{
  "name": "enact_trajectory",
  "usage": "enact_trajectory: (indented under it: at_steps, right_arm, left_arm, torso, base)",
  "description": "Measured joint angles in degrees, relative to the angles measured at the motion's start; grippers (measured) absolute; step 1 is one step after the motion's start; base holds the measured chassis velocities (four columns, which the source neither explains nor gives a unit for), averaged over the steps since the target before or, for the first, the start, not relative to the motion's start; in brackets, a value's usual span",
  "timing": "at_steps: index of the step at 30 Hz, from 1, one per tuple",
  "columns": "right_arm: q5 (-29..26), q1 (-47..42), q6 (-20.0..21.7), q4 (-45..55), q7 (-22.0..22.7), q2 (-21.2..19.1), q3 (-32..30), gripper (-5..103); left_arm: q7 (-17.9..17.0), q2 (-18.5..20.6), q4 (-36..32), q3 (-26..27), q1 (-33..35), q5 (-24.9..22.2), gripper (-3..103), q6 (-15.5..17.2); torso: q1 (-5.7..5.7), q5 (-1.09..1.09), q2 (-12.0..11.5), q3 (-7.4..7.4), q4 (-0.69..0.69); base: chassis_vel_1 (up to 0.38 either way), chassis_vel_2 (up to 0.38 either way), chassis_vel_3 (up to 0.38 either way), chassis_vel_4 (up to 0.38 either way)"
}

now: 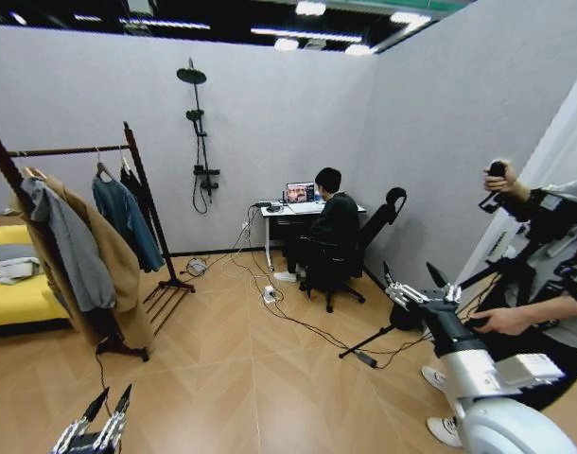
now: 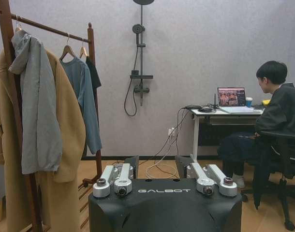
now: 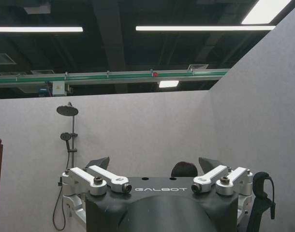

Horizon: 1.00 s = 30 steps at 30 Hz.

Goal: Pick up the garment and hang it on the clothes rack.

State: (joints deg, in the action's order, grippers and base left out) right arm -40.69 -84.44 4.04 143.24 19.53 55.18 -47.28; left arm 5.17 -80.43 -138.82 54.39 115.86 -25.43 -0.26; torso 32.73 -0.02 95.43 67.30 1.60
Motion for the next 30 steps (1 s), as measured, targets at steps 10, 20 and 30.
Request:
enact_trajectory:
  at_steps: [10, 20, 30]
  right_arm:
    - [0.34, -0.05, -0.23, 0.00, 0.66, -0.38, 0.09, 100]
    - [1.63, -1.01, -1.22, 0.00, 0.54, 0.45, 0.91, 100]
    - [17.81, -9.16, -14.38, -18.19, -8.62, 11.90, 4.76, 100]
  left_arm:
    - [0.02, -0.01, 0.00, 0.00, 0.00, 0.00, 46, 0.00]
    - [0.05, 0.00, 0.00, 0.00, 0.01, 0.00, 46, 0.00]
    - [0.02, -0.01, 0.00, 0.00, 0.01, 0.00, 46, 0.00]
  torso:
    - [-0.10, 0.05, 0.05, -0.03, 0.03]
    - [-0.02, -0.01, 0.02, -0.01, -0.01]
    - [-0.06, 0.04, 0.04, -0.02, 0.01]
  base:
    - [-0.059, -0.231, 0.055, 0.221]
    - [-0.038, -0.017, 0.054, -0.010]
    - [0.004, 0.018, -0.002, -0.014]
